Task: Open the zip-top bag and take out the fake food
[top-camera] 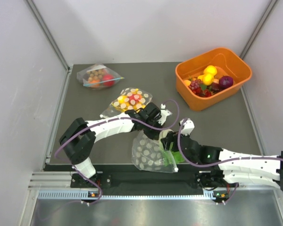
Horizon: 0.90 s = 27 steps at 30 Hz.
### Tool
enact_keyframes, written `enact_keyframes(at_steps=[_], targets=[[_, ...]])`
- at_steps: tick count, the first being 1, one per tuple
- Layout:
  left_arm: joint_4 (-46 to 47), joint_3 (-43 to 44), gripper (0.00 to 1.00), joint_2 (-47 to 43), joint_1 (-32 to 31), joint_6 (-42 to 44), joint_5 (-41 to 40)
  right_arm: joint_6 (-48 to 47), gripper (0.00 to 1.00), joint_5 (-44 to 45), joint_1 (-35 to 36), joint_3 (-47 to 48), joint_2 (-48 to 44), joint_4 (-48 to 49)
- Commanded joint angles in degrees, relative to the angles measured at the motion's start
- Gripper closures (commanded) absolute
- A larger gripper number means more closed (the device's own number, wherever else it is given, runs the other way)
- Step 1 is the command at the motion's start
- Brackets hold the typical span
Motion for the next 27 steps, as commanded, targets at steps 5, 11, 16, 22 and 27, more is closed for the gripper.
enact_keyframes(at_steps=[5, 11, 16, 22, 27], targets=[[0.82, 1.19, 1.00, -0.70, -1.01, 0.92, 2.47, -0.95, 0.23, 2.49, 0.26, 4.43, 5.86, 4.86], [0.91, 1.10, 1.00, -1.15, -1.36, 1.36, 2.56, 1.67, 0.39, 7.51, 0.26, 6.10, 11.49, -0.41], [0.82, 1.28, 1.00, -1.15, -1.45, 1.36, 2.29, 3.61, 0.80, 9.27, 0.26, 7.06, 14.22, -3.83], [0.38, 1.19, 1.00, -0.97, -1.36, 0.66, -0.16, 8.35, 1.00, 14.71, 0.44, 6.46, 9.14, -9.99], [-0.67, 1.80, 1.00, -0.09, -1.36, -0.14, -4.03, 11.79, 1.00, 18.23, 0.88, 2.68, -5.70, -16.57]])
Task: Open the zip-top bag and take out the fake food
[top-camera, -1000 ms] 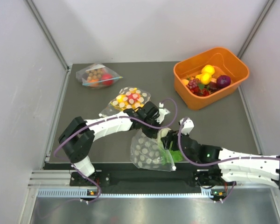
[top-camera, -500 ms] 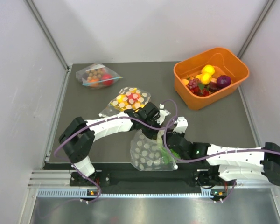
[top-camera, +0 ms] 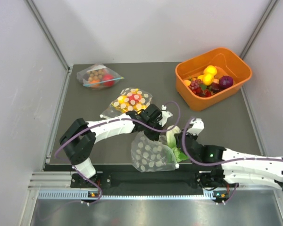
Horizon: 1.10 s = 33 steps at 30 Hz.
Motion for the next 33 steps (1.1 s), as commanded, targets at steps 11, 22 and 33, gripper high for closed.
enact_keyframes(at_steps=[11, 22, 33], targets=[[1.05, 1.98, 1.00, -2.45, -0.05, -0.14, -2.70, 3.12, 1.00, 13.53, 0.70, 2.96, -29.37, -23.75], [3.79, 7.42, 1.00, -3.61, 2.94, -1.46, -2.26, -17.94, 1.00, 22.23, 0.53, 21.77, -22.71, -22.00], [8.44, 12.00, 1.00, -1.85, 2.94, -2.16, -5.25, -48.03, 1.00, 19.18, -6.32, 36.81, -13.05, -6.00]])
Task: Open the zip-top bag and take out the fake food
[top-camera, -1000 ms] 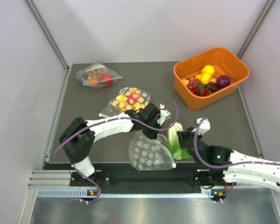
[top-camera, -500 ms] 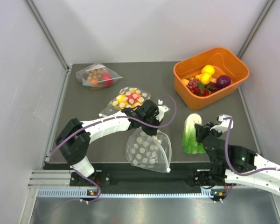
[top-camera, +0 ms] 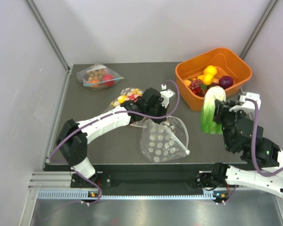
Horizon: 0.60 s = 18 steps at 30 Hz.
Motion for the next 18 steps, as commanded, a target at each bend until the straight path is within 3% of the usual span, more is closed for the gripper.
enact_keyframes(at_steps=[1, 3, 6, 7, 10, 13, 14, 16, 17, 18], targets=[[3.77, 1.38, 1.00, 0.23, -0.05, -0.72, -2.47, -11.69, 1.00, -4.86, -5.74, 6.47, 7.91, 6.51], [4.29, 0.76, 1.00, -0.03, -0.05, -0.89, -4.05, -12.57, 1.00, -9.88, -10.32, 8.33, 11.44, 6.69], [5.60, -0.64, 0.98, -0.83, -0.05, -1.07, -5.38, -12.58, 1.00, -22.88, -23.14, 11.93, 18.21, 6.60], [6.05, -1.08, 0.95, -1.44, -0.05, -1.15, -5.55, -12.23, 1.00, -29.87, -30.23, 14.03, 21.88, 6.60], [7.81, -3.01, 0.86, -2.06, 0.03, -1.24, -5.64, -11.00, 1.00, -40.71, -41.67, 18.77, 29.17, 7.21], [8.34, -3.02, 0.71, -2.23, 0.30, -0.98, -4.77, -10.12, 1.00, -48.89, -48.90, 24.04, 36.03, 8.35], [8.16, -2.93, 0.59, -2.32, 0.73, -0.98, -4.24, -9.51, 1.00, -50.75, -50.15, 25.28, 37.63, 8.62], [8.16, -2.84, 0.49, -3.11, 1.26, -1.07, -3.01, -9.06, 1.00, -53.83, -52.96, 28.79, 42.36, 9.15], [8.25, -3.10, 0.38, -3.46, 1.53, -1.15, -2.75, -8.97, 1.00, -54.81, -53.67, 29.94, 43.79, 9.41], [8.42, -3.28, 0.12, -3.81, 2.14, -1.42, -2.57, -8.71, 1.00, -55.51, -54.29, 31.00, 45.37, 9.67]])
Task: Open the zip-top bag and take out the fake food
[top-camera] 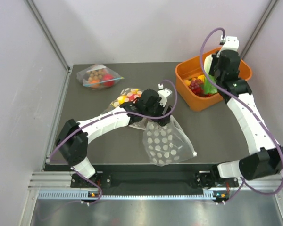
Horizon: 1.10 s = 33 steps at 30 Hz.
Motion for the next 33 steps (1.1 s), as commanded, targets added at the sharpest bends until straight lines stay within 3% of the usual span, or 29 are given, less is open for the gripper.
enact_keyframes(at_steps=[1, 4, 7, 8, 10, 11, 12, 13, 14, 21, 33], targets=[[4.01, -0.48, 0.03, -4.45, 1.66, -1.05, 1.61, 1.15, 1.00, -9.94, -3.10, 7.79, 4.69, 5.43], [4.36, -1.10, 0.01, -6.81, 3.24, -1.40, 2.05, 1.24, 1.00, -10.22, -4.16, 11.66, 10.84, 5.70], [5.59, -2.41, 0.01, -10.76, 5.35, -2.19, 1.26, 1.32, 0.92, -10.13, -4.34, 15.26, 16.91, 4.65], [6.46, -2.94, 0.01, -11.91, 6.57, -2.28, 0.91, 1.24, 0.74, -10.13, -4.42, 16.24, 18.33, 3.86], [7.26, -4.60, 0.01, -15.95, 7.64, -2.19, -1.28, 1.32, 0.49, -10.57, -4.51, 18.60, 22.01, 2.72], [7.79, -5.14, 0.01, -17.19, 8.69, -1.76, -2.16, 1.41, 0.29, -10.48, -4.43, 18.97, 22.82, 2.10], [7.97, -5.84, 0.01, -19.46, 9.04, -1.49, -4.08, 1.67, 0.19, -9.87, -4.51, 19.14, 23.87, 2.18], [7.97, -5.85, 0.01, -20.53, 9.48, -1.23, -5.23, 1.85, 0.15, -9.78, -4.51, 19.06, 24.14, 2.18], [7.88, -6.02, 0.01, -21.41, 10.27, -0.96, -6.03, 2.29, 0.01, -9.78, -4.51, 18.88, 24.23, 2.01], [7.09, -6.11, 0.01, -26.16, 14.05, -2.28, -9.38, 3.78, 0.00, -11.44, -4.69, 11.43, 17.13, 3.68], [6.47, -8.65, 0.01, -35.55, 24.42, -6.58, -8.94, 9.32, 0.00, -18.47, -4.60, -22.85, -19.86, 6.32]])
